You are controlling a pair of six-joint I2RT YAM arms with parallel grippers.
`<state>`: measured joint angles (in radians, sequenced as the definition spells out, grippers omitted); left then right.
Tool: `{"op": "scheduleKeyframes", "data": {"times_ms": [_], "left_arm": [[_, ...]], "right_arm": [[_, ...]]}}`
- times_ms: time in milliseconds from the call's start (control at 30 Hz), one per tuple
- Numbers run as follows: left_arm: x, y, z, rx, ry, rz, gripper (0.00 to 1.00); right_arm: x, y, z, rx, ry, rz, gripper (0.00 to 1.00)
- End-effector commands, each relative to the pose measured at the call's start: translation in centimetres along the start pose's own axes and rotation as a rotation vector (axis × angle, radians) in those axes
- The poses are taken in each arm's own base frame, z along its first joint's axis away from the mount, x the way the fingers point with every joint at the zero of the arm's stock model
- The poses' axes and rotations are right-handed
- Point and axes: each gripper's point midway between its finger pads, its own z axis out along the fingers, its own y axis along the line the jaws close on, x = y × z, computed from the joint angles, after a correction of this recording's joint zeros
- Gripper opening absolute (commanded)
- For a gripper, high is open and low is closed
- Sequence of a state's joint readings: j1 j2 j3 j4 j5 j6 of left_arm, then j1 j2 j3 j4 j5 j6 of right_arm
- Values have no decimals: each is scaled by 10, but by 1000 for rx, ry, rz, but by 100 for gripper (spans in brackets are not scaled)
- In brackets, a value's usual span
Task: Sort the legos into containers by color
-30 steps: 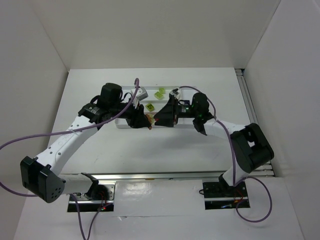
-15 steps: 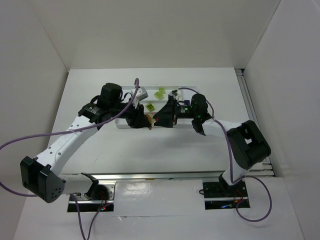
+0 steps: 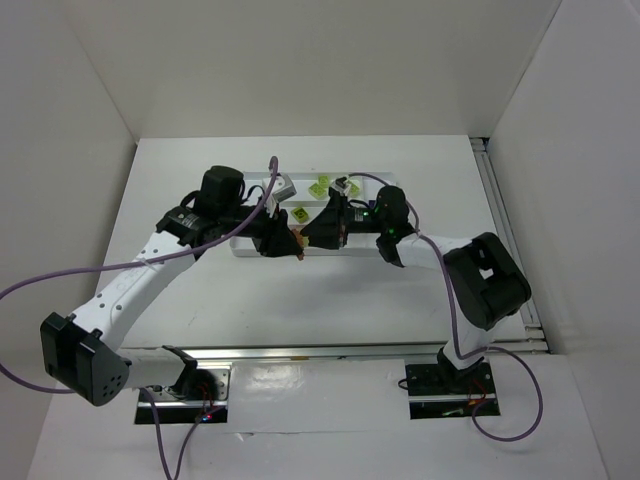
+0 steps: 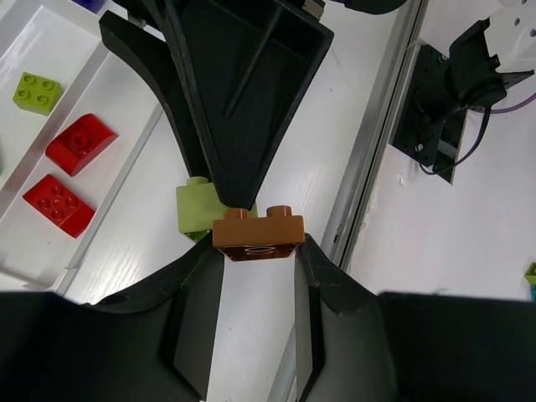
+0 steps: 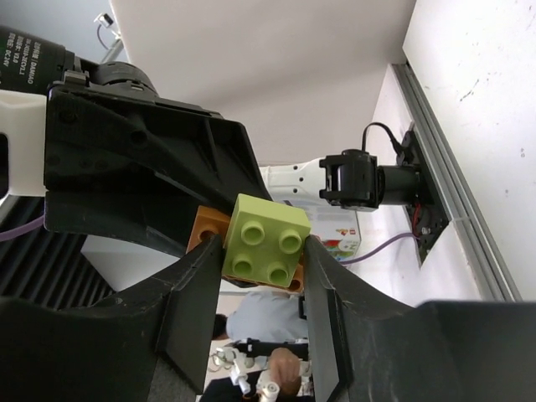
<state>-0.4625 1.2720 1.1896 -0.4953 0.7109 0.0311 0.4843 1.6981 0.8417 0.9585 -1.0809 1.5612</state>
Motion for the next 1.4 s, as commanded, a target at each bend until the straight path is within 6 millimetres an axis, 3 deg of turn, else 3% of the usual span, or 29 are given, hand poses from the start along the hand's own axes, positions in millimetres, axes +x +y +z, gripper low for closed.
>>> {"op": "scheduleKeyframes", "data": {"times_ms": [0, 33, 67, 100, 167, 367, 467, 500, 533, 567, 600, 633, 700, 733, 767, 800, 833, 867, 900, 933, 967, 1000, 1033, 1067, 1100, 1200, 1233, 1267, 1367], "left_arm": [[-15, -9, -4, 26, -49, 68, 0], [-15, -9, -4, 26, -49, 68, 0], [-15, -9, -4, 26, -49, 68, 0], [-15, -7, -4, 14, -48, 68, 0], [-16, -5, -6, 14, -52, 63, 0], [-23, -4, -22, -5, -102, 82, 0], [-20, 0, -22, -13, -99, 62, 0], [-20, 3, -24, -23, -102, 58, 0], [-16, 8, -24, -44, -98, 24, 0], [-15, 20, -22, -94, -92, 2, 0], [-16, 34, -25, -148, -94, -30, 0], [-20, 47, -27, -215, -99, -86, 0], [-11, 71, -25, -239, -76, -181, 0], [-14, 80, -27, -276, -82, -243, 0], [-13, 89, -28, -300, -75, -278, 0], [-6, 102, -23, -326, -52, -324, 0], [-11, 113, -27, -370, -59, -348, 0], [-5, 123, -30, -439, -42, -400, 0], [-1, 134, -29, -469, -33, -424, 0], [4, 142, -31, -521, -18, -460, 0], [1, 151, -35, -574, -21, -485, 0], [4, 160, -39, -637, -13, -517, 0], [12, 166, -41, -681, 15, -556, 0], [16, 172, -43, -719, 28, -578, 0], [22, 180, -43, -756, 48, -599, 0], [29, 192, -49, -825, 58, -627, 0], [33, 197, -49, -848, 69, -629, 0], [36, 198, -52, -869, 73, -641, 0], [49, 207, -47, -890, 120, -642, 0]], "right_arm": [[3, 29, 4, -83, 30, -125, 38], [5, 27, 3, -84, 31, -118, 29], [5, 29, 3, -90, 31, -129, 28], [8, 25, 2, -88, 32, -111, 19], [-1, 21, -7, -75, -17, -89, 10], [-24, 4, -53, -22, -150, -75, 7], [-39, 5, -62, 22, -178, -127, 7], [-51, 7, -65, 48, -213, -161, 7], [-59, -22, -67, 172, -222, -171, 7], [-86, -2, -64, 235, -260, -280, 7], [-107, -42, -79, 464, -357, -175, 7], [-135, -22, -78, 538, -388, -374, 7], [-163, -30, -86, 682, -471, -426, 7], [-179, -57, -95, 804, -505, -420, 7], [-198, -48, -98, 829, -548, -454, 7], [-209, -53, -100, 857, -575, -453, 7], [-220, -75, -102, 900, -575, -436, 7], [-234, -66, -97, 896, -598, -463, 7], [-242, -86, -93, 947, -599, -463, 7], [-244, -75, -85, 928, -602, -488, 7], [-250, -97, -86, 985, -592, -476, 7], [-261, -87, -77, 979, -602, -514, 9], [-266, -88, -72, 982, -607, -522, 9], [-268, -104, -65, 1000, -585, -522, 9], [-275, -98, -61, 989, -595, -536, 9], [-277, -112, -49, 1021, -572, -559, 10], [-279, -108, -40, 1016, -572, -572, 10], [-276, -120, -36, 1041, -544, -571, 11], [-283, -120, -27, 1032, -541, -594, 13]]}}
